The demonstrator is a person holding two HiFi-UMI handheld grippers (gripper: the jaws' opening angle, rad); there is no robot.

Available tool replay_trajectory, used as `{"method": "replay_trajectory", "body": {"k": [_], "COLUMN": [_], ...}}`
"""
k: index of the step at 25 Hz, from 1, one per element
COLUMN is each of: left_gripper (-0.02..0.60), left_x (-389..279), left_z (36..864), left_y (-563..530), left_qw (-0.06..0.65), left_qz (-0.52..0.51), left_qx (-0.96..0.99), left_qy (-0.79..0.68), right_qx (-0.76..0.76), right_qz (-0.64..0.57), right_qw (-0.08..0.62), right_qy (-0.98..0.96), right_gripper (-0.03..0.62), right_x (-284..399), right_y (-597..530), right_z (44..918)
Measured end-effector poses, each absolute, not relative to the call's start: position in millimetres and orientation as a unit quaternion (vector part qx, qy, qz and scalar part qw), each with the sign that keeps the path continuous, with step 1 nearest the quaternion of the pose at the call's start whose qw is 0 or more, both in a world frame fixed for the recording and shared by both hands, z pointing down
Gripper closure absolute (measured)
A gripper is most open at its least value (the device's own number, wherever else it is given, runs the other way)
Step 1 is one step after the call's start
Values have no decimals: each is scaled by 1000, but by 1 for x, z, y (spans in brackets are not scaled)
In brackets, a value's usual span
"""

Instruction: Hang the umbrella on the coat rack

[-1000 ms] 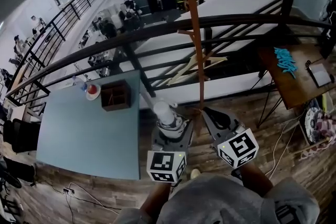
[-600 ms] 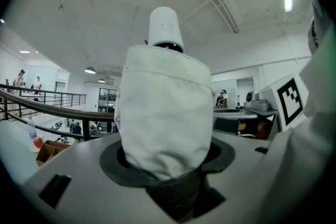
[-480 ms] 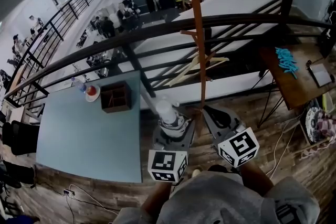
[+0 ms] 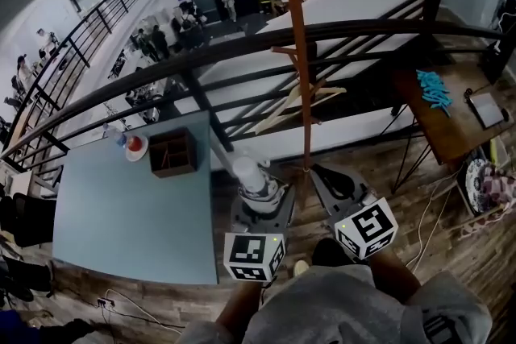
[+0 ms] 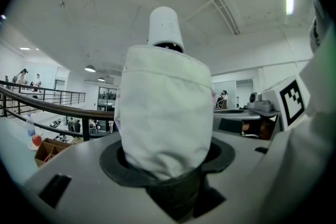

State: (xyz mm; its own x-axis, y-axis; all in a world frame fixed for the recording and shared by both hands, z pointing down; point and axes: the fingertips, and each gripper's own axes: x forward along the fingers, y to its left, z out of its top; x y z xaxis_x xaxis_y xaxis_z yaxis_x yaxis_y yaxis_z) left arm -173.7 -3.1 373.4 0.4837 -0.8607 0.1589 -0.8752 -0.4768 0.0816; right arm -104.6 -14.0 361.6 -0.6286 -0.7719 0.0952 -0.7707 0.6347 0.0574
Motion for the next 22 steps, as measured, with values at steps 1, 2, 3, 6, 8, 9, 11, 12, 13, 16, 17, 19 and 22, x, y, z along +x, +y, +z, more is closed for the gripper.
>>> {"method": "replay_trajectory", "body": {"k": [1, 2, 3, 6, 8, 9, 11, 12, 13, 16, 17, 19, 22], "left_gripper": [316, 316, 316, 316, 316, 316, 316, 316, 316, 316, 316, 316, 316], "left_x": [-174, -174, -174, -174, -174, -174, -173, -173, -173, -172, -171, -170, -170], "left_z": [374, 374, 374, 376, 377, 377, 376, 376, 376, 375, 373, 371, 370], "left_y": [-3, -3, -3, -4, -6, -8, -14, -17, -20, -33, -38, -48, -64], "left_qw": [76, 76, 77, 78, 78, 77, 76, 76, 76, 75, 74, 72, 70], "left_qz": [48, 49, 49, 49, 49, 49, 50, 51, 52, 52, 51, 49, 49], "left_qx": [858, 858, 858, 857, 857, 857, 856, 856, 856, 857, 858, 858, 858], "left_qy": [-505, -505, -505, -506, -507, -507, -508, -509, -509, -507, -506, -506, -506], "right_qx": [429, 429, 429, 429, 429, 430, 430, 431, 431, 432, 433, 433, 433], "right_qz": [-5, -5, -6, -7, -8, -9, -10, -10, -10, -12, -13, -15, -17], "right_qw": [56, 58, 59, 62, 61, 60, 58, 57, 57, 54, 53, 52, 50], "right_qy": [-902, -901, -901, -901, -901, -901, -901, -901, -901, -900, -900, -900, -900], "right_gripper": [566, 566, 566, 566, 566, 566, 566, 566, 566, 566, 566, 566, 566], "right_x": [-105, -105, -104, -103, -102, -101, -100, -100, -99, -97, -96, -96, -96], "right_y": [-13, -13, -13, -14, -17, -20, -26, -30, -34, -46, -51, -61, -78], "right_z": [361, 361, 362, 364, 364, 363, 362, 361, 361, 359, 358, 356, 354]}}
